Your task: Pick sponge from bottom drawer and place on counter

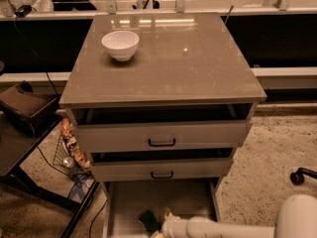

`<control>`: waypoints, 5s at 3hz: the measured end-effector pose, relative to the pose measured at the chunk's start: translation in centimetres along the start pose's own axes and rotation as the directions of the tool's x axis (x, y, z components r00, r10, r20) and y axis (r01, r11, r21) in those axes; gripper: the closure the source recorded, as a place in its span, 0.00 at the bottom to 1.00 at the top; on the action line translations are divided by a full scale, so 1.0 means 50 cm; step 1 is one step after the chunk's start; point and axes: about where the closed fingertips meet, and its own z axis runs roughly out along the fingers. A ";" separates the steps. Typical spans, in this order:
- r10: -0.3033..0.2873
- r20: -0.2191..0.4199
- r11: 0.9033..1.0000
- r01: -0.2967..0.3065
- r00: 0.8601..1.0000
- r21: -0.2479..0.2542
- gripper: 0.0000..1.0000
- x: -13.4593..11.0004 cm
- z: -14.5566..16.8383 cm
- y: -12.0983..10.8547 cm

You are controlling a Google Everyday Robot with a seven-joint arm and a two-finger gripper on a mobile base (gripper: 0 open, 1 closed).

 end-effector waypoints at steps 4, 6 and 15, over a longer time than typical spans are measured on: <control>-0.114 -0.031 0.989 0.117 0.993 0.091 0.00 -0.046 0.028 -0.077; -0.096 -0.004 0.993 0.096 0.995 0.075 0.00 -0.033 0.046 -0.058; -0.098 0.056 0.995 0.098 0.994 0.013 1.00 0.009 0.097 -0.033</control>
Offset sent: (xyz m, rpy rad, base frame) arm 0.0266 -0.0119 0.0362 -0.0087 -0.0157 0.0141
